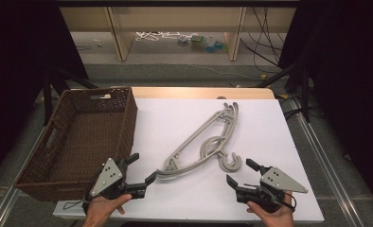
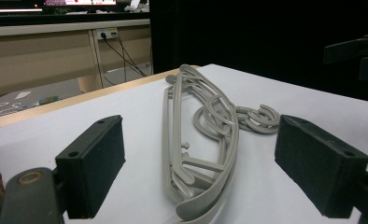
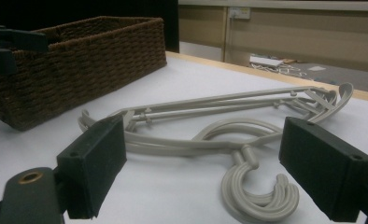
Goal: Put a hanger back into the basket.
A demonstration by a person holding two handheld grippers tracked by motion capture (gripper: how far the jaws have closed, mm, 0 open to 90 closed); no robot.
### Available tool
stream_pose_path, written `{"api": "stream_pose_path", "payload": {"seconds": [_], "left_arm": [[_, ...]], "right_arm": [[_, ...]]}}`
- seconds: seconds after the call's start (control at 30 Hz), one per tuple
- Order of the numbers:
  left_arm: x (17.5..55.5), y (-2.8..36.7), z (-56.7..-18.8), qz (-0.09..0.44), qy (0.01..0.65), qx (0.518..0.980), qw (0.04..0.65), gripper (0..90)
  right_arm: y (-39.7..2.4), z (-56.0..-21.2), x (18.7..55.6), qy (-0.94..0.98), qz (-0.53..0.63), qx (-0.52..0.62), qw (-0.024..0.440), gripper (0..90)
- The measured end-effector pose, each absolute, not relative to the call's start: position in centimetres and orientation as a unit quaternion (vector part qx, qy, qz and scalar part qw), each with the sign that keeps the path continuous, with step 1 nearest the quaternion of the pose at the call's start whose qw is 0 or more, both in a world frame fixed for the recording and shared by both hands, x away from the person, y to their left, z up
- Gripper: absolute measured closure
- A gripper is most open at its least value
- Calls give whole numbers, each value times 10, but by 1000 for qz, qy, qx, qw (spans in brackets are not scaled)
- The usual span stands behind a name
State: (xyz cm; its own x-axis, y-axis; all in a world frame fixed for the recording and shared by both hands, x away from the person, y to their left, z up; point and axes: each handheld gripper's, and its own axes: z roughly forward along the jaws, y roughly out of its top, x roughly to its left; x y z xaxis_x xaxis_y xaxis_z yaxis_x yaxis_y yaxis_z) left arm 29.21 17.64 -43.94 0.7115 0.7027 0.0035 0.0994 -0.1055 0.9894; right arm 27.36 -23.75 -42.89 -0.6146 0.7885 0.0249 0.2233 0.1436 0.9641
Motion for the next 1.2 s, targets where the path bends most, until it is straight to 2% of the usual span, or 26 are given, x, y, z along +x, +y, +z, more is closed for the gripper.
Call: {"api": "stream_pose_path", "payload": {"seconds": [0.73,1.2], "left_arm": [[292,172,-441,230,284,718,593,159],[292,154,-439,222,276,738,574,159]], "right_arm": [[-239,-429,274,707,554,356,258,158],[-240,-429,275,706,552,358,263,158]]}}
